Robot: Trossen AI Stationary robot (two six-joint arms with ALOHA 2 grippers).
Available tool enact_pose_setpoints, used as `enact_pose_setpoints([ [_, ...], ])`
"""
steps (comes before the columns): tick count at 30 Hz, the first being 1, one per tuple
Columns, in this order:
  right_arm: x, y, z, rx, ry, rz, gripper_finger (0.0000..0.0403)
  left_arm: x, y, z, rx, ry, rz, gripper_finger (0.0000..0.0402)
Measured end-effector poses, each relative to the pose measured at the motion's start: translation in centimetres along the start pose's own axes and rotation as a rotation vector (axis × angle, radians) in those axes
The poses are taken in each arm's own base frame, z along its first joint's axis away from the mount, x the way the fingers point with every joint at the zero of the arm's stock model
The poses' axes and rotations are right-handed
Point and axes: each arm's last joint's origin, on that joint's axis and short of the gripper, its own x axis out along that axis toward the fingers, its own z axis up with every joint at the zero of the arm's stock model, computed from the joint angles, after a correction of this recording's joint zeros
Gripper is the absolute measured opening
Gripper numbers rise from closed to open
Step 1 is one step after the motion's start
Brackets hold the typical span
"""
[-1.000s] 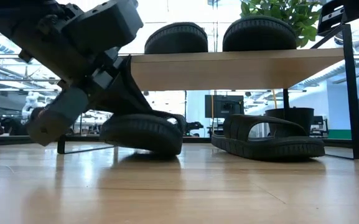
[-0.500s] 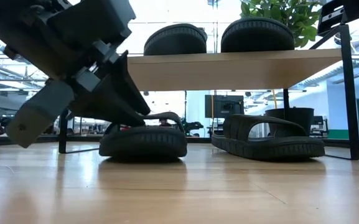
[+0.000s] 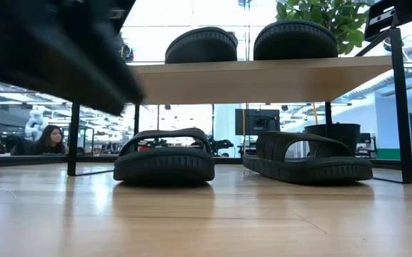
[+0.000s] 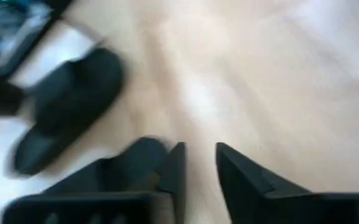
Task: Pick and place slides into the shelf
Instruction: Adjust the left black slide under the shelf
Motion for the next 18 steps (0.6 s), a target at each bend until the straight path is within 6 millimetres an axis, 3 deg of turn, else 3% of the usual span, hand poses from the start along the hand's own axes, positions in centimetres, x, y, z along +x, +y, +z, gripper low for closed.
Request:
enact_pose_setpoints([
  [5, 0.0, 0.0, 0.0, 0.001, 0.0, 0.0, 0.0, -0.4, -0.7, -0.8, 0.024, 0.065, -0.054, 0.0011],
  [18, 0.0, 0.0, 0.0, -0.017, -0.001, 0.0, 0.0, 1.6, 0.8, -1.9, 0.029, 0.123, 0.013, 0.0002],
])
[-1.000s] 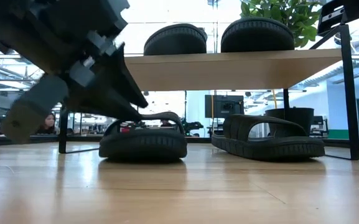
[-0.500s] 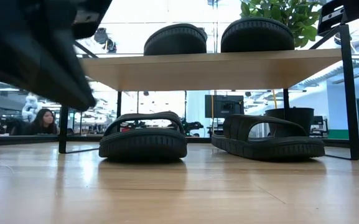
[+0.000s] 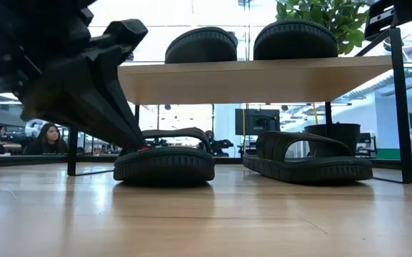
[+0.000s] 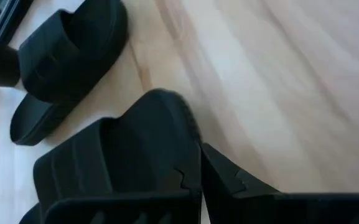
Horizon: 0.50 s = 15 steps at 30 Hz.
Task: Pick and place slides into the shelf
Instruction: Adjust the left black slide under the shelf
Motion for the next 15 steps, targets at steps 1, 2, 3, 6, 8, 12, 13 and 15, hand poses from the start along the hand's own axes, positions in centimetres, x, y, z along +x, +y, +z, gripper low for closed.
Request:
enact_pose_setpoints([
  [1, 0.0, 0.0, 0.0, 0.0, 0.0, 0.0, 0.0, 0.1, 0.1, -0.1, -0.003, 0.002, 0.003, 0.0002],
  [2, 0.0, 0.0, 0.0, 0.0, 0.0, 0.0, 0.0, 0.2, 0.1, -0.1, -0.015, -0.006, -0.006, 0.0002],
  [3, 0.0, 0.0, 0.0, 0.0, 0.0, 0.0, 0.0, 0.4, 0.2, -0.2, -0.027, -0.016, -0.014, 0.0001],
  [6, 0.0, 0.0, 0.0, 0.0, -0.001, 0.0, 0.0, 0.7, 0.1, -0.6, -0.022, -0.015, -0.035, 0.0001],
  [8, 0.0, 0.0, 0.1, 0.003, -0.008, -0.001, 0.0, 0.8, 0.1, -0.7, -0.026, -0.017, -0.035, 0.0],
  [12, 0.0, -0.1, 0.3, 0.011, -0.024, -0.005, 0.0, 1.1, 0.4, -1.1, -0.04, 0.001, -0.036, 0.0],
  [13, 0.0, -0.1, 0.3, 0.013, -0.027, -0.006, 0.0, 1.2, 0.5, -1.2, -0.048, 0.003, -0.041, 0.0],
  [15, 0.0, -0.1, 0.3, 0.016, -0.034, -0.006, 0.0, 1.5, 0.8, -1.5, -0.079, 0.014, -0.037, 0.0],
])
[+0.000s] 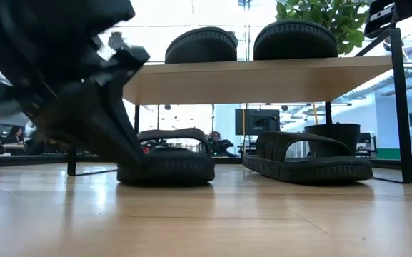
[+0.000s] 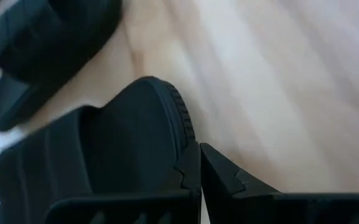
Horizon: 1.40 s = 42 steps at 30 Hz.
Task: Pick and place slides into the shelf
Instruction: Adjust the left black slide under the shelf, then adjust the shelf
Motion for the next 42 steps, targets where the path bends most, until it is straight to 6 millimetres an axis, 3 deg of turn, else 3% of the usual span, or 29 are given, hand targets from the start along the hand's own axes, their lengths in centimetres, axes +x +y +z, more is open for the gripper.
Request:
enact_pose_setpoints([
  [6, 0.0, 0.0, 0.0, -0.003, -0.003, 0.0, 0.0, 1.1, 1.0, -1.5, -0.045, 0.05, 0.026, 0.0],
  [14, 0.0, 0.0, 0.0, -0.024, -0.003, 0.0, 0.0, 1.1, 0.9, -1.5, -0.02, 0.029, 0.035, 0.0],
  [21, 0.0, 0.0, 0.1, -0.023, -0.006, 0.0, 0.0, -0.7, -0.7, 1.2, 0.074, -0.079, 0.0, 0.0001],
  [30, 0.0, 0.0, 0.0, -0.015, -0.004, 0.0, 0.0, -3.7, -2.2, 3.3, 0.145, -0.035, -0.009, 0.0001],
  [42, 0.0, 0.0, 0.1, -0.023, -0.005, 0.0, 0.0, -6.0, -3.9, 3.6, 0.195, -0.077, 0.271, 0.0],
])
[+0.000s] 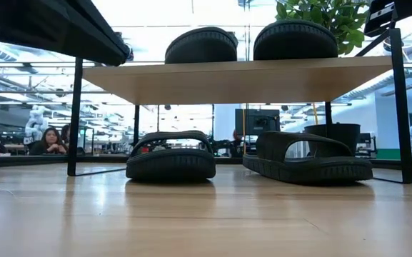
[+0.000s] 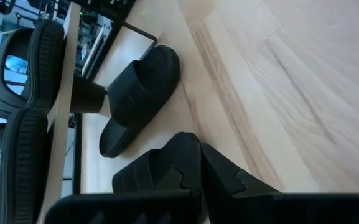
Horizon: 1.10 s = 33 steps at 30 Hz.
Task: Pick and place slides into the shelf
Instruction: Adjust the shelf
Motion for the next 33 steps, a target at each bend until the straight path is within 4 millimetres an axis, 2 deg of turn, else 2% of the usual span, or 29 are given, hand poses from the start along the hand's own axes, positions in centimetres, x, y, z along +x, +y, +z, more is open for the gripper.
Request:
enact_pose_setpoints([
  [9, 0.0, 0.0, 0.0, 0.0, -0.002, -0.001, 0.0, 0.9, 0.8, -0.1, 0.024, 0.023, 0.014, 0.0],
  [17, 0.0, 0.0, 0.0, 0.01, -0.005, -0.001, 0.0, 1.9, 1.5, -0.3, -0.022, 0.041, 0.012, 0.0001],
  [33, 0.0, 0.0, 0.1, 0.024, -0.008, -0.002, 0.0, 2.1, 1.7, -0.3, -0.076, 0.046, 0.005, 0.0],
])
